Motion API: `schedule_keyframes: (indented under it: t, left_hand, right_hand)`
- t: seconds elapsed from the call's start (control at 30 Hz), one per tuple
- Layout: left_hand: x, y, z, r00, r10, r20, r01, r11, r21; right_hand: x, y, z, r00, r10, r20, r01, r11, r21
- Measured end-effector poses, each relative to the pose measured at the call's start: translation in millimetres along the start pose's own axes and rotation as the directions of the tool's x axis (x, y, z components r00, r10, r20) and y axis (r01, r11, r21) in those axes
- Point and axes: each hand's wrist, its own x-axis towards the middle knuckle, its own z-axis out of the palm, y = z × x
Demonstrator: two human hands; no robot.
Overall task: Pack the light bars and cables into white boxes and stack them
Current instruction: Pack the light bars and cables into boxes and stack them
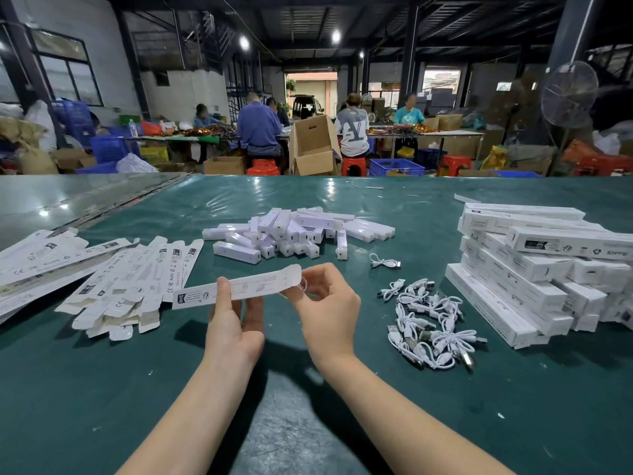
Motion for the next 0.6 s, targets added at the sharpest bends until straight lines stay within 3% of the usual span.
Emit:
schedule_keyframes:
  t: [0.3, 0.6]
  left_hand:
    - [-1.7, -0.7, 0.2, 1.000, -0.006, -0.012, 0.006, 1.000, -0.005]
    - [1.6, -2.7, -1.4, 0.999, -0.033, -0.021, 0.033, 0.999, -0.029]
  right_hand:
    - [-1.7, 1.4, 2.9, 1.000, 0.010, 0.017, -0.010, 1.000, 0.027]
    - [-4.2, 0.0, 5.6, 0.975, -0.159, 0.154, 0.173, 0.981, -0.082]
